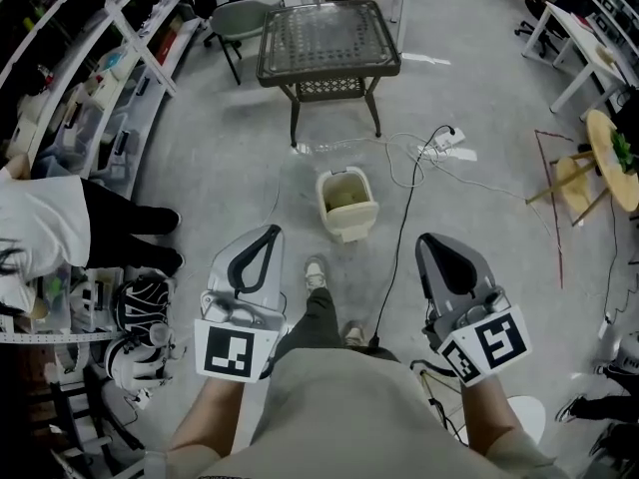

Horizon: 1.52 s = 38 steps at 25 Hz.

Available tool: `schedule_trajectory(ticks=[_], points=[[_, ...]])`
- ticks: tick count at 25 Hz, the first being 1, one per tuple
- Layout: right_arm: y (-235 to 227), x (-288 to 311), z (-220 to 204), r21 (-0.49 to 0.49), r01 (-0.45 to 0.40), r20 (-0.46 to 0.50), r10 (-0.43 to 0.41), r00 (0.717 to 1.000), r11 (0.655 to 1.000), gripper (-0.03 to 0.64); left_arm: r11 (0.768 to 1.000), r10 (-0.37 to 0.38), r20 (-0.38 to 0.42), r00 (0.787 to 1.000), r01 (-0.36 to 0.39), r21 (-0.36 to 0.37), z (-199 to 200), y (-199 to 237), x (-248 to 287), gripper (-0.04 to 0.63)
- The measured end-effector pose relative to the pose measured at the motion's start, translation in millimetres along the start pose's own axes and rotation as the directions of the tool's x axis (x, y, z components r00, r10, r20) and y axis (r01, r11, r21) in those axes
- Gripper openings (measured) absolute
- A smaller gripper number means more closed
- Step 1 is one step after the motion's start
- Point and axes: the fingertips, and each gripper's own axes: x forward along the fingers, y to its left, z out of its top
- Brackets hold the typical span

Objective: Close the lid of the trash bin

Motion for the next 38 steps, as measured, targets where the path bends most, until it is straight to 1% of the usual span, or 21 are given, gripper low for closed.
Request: schedule_trajectory(ticks=[6,14,17,19,24,28,32,35,38], points=[[-11.7,51.1,-0.1,0.010,0.032,-0.023,-0.032,0.999,0.999,0.003,0.999,-0.045,0.025,0.999,0.045,-0.004,-4.1,35.9,45.1,0.003],[-34.6,151.5,7.6,0.014,0.080,-0.071,-0.079,0.994,0.997,0.003,0.993,-0.122,0.018,0.992,0.122,-0.005,-16.9,108.5,118.0,0.003],[-40.6,180.6,12.0,0.027,0.104,-0.082,-0.102,0.991,0.994,0.003,0.989,-0.147,0.016,0.989,0.147,-0.023,-20.3,132.0,139.0,0.003],[-43.5,196.3,15.0,0.025,0.118,-0.087,-0.116,0.989,0.993,0.003,0.987,-0.157,0.010,0.988,0.157,-0.032,-23.8,146.8,150.3,0.003],[-52.7,227.4,20.7,0.015,0.135,-0.104,-0.133,0.986,0.991,0.003,0.987,-0.159,0.015,0.987,0.160,-0.029,-26.7,176.9,175.5,0.003],[-65.4,235.3,19.6,0.021,0.142,-0.116,-0.138,0.984,0.990,0.003,0.986,-0.162,0.005,0.987,0.162,-0.036,-30.2,180.1,189.5,0.003],[-84.3,233.7,6.7,0.035,0.141,-0.144,-0.134,0.980,0.989,0.003,0.984,-0.173,-0.021,0.985,0.172,-0.044,-34.2,165.7,203.1,0.003],[-102.4,235.0,-21.1,0.061,0.124,-0.192,-0.110,0.975,0.990,0.003,0.985,-0.165,-0.061,0.984,0.162,-0.054,-46.5,152.8,215.4,0.003],[-116.1,242.5,-64.2,0.092,0.084,-0.260,-0.057,0.964,0.992,0.003,0.987,-0.151,-0.110,0.982,0.145,-0.064,-71.9,143.4,229.7,0.003]])
